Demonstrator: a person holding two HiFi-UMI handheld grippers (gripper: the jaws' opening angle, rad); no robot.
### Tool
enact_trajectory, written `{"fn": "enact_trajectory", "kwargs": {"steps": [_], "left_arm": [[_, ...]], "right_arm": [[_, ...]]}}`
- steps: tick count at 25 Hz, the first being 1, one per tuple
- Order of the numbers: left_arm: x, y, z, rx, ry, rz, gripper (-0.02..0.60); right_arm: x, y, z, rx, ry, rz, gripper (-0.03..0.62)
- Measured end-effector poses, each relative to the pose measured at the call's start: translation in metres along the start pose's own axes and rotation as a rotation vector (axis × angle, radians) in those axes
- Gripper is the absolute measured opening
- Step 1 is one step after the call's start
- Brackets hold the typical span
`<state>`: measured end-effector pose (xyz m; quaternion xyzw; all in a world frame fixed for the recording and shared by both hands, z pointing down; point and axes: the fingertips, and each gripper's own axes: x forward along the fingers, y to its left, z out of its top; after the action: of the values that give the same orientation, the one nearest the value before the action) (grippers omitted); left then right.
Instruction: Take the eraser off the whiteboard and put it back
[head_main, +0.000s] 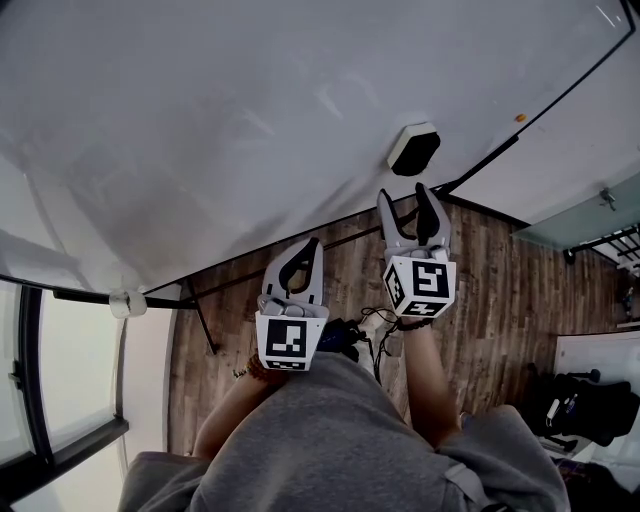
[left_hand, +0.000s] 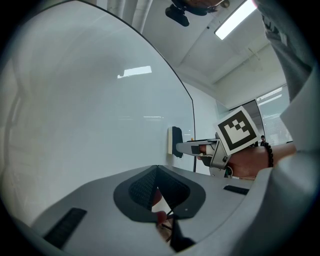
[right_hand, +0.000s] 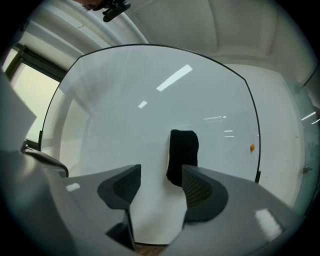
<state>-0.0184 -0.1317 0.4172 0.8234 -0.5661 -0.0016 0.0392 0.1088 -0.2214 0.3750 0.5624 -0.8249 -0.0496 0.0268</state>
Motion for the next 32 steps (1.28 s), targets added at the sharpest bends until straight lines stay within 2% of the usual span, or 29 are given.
{"fn": "enact_trajectory", "kwargs": {"steps": [14,21,32], "left_arm": [[0.003,0.006,0.001,0.028,0.006,0.005,0.007],[0.001,0.004,-0.001,0.042,0.002,0.007,0.007],[-0.006,0.003,0.002,0.046,-0.025,0.01,0.006]], "right_arm": [[-0.007,0.017,0.002,0.049,-0.022,-0.001,0.253],[-0.02,0.034,-0.004,0.051,-0.013,0.03,0.253],[-0.031,0.055,0.012,0.05,-0.054,0.06,0.23]]}}
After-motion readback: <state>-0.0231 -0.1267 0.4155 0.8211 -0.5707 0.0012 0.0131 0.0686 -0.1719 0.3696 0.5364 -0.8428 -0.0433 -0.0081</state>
